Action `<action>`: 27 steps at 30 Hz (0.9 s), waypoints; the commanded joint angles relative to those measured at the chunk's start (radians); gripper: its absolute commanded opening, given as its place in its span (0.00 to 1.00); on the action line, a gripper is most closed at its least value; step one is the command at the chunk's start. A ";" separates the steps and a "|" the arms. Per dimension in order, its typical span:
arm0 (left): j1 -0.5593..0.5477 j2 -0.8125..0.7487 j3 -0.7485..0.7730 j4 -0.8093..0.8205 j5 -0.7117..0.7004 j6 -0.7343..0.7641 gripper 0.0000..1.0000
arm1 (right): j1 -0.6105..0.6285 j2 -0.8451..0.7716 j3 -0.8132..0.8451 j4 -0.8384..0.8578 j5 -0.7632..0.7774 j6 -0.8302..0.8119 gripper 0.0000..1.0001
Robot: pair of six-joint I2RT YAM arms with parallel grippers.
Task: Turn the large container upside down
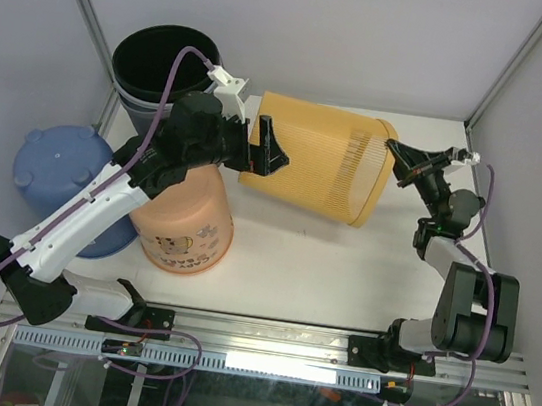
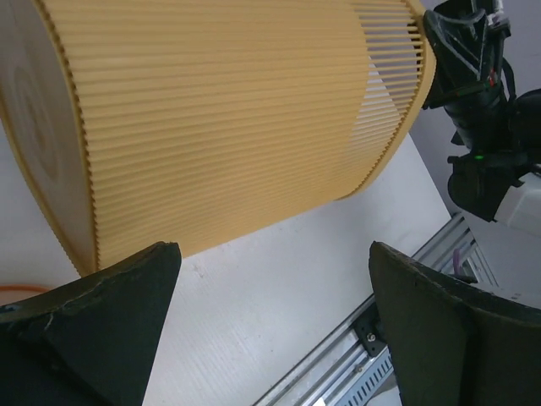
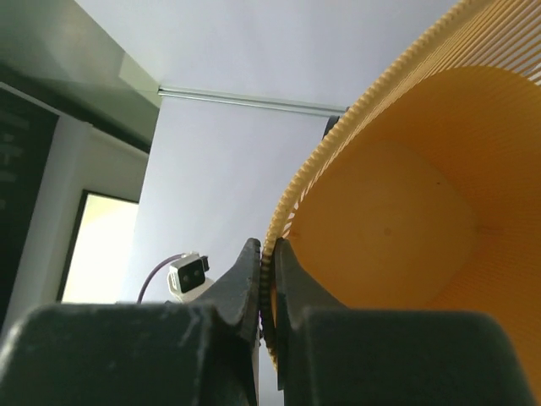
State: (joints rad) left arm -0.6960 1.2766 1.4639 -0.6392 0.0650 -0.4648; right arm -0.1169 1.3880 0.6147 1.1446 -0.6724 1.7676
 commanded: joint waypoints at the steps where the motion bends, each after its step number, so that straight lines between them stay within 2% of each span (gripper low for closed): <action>1: 0.025 -0.004 0.064 0.017 0.008 0.014 0.99 | -0.016 0.034 -0.071 0.395 0.029 0.214 0.00; 4: 0.077 0.007 0.088 0.015 0.032 0.031 0.99 | -0.021 0.091 -0.137 0.494 0.040 0.273 0.00; 14: 0.118 0.076 0.136 -0.004 0.049 0.041 0.99 | -0.056 0.153 -0.263 0.496 -0.001 0.216 0.00; 20: 0.119 0.168 0.136 0.050 0.236 0.017 0.99 | -0.079 0.192 -0.299 0.497 -0.042 0.167 0.00; 23: 0.119 0.185 0.112 0.127 0.267 0.013 0.99 | -0.095 0.209 -0.314 0.497 -0.067 0.143 0.00; 27: 0.118 0.238 0.125 0.182 0.375 -0.008 0.99 | -0.117 0.233 -0.339 0.495 -0.097 0.116 0.00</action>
State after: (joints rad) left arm -0.5720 1.4845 1.5711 -0.5781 0.2745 -0.4465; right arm -0.2234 1.5612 0.3412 1.4864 -0.6624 1.9388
